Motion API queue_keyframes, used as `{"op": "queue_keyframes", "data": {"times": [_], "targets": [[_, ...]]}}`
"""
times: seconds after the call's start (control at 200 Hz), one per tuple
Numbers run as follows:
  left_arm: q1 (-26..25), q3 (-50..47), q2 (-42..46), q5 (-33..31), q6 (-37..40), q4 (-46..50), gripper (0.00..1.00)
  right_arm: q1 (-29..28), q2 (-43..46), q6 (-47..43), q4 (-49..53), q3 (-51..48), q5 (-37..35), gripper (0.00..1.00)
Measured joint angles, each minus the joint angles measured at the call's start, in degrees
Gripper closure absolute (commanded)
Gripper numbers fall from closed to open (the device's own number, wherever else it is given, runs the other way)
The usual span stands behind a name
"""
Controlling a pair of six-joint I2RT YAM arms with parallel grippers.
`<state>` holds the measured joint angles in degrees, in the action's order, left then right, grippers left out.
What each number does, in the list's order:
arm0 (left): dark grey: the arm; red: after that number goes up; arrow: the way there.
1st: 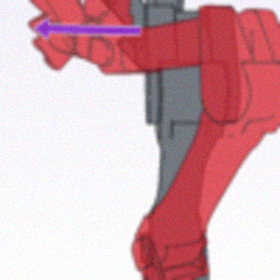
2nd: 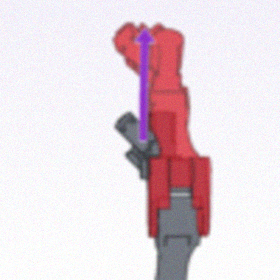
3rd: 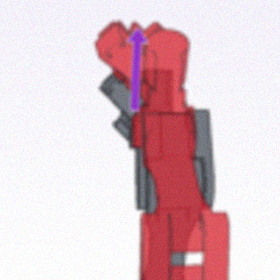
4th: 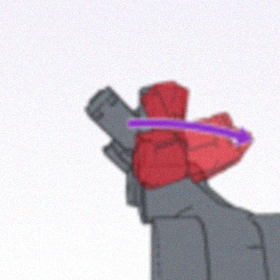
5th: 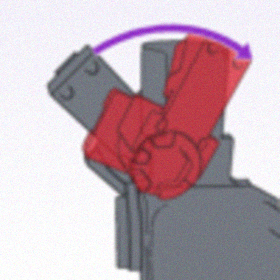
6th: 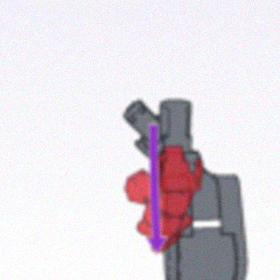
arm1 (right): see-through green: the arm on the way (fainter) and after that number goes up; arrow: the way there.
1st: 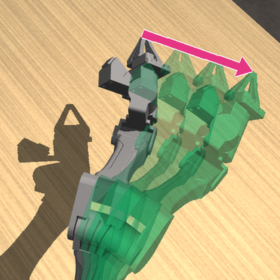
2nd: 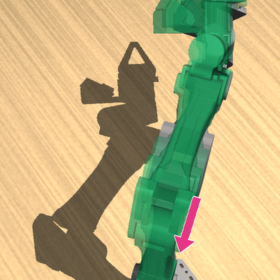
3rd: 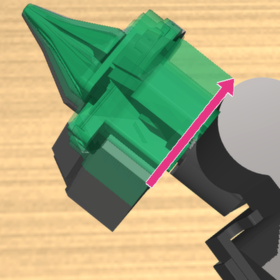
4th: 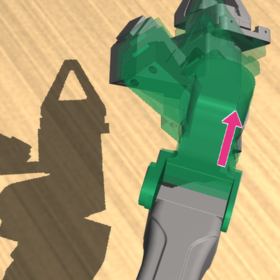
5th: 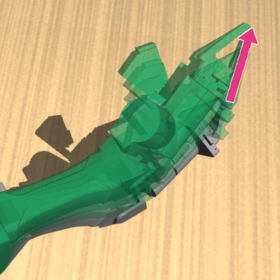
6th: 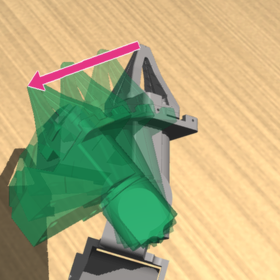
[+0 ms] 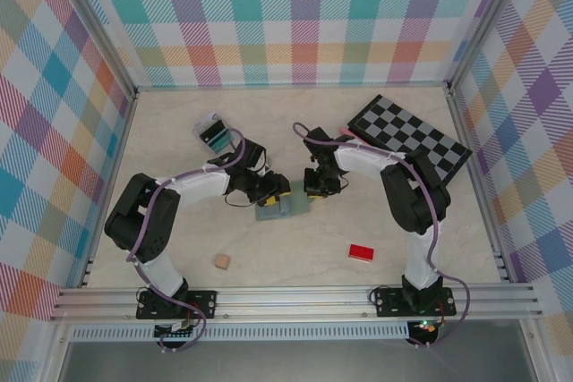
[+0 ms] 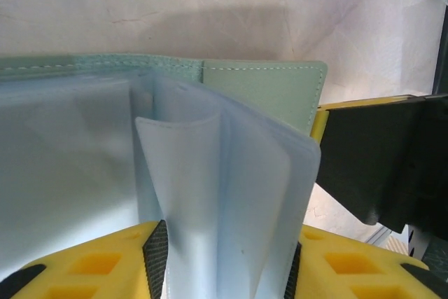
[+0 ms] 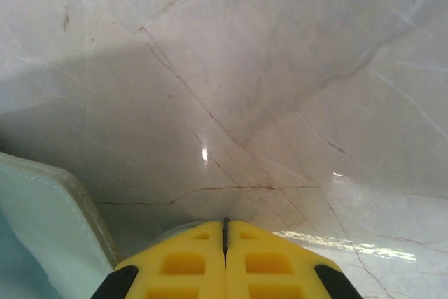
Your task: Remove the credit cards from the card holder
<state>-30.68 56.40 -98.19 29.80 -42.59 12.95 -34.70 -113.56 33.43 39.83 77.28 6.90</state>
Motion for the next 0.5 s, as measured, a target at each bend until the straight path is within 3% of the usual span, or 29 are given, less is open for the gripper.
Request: {"op": "queue_keyframes", "data": {"times": [0.255,0.5], "targets": [[-0.66,0.0,0.0,1.16,0.0,-1.16,0.38,0.0,0.0,0.0,0.0,0.0,0.07,1.0],[-0.7,0.0,0.02,1.2,0.09,-0.96,0.3,0.0,0.22,0.09,-0.17,-0.2,-0.87,0.85]]}}
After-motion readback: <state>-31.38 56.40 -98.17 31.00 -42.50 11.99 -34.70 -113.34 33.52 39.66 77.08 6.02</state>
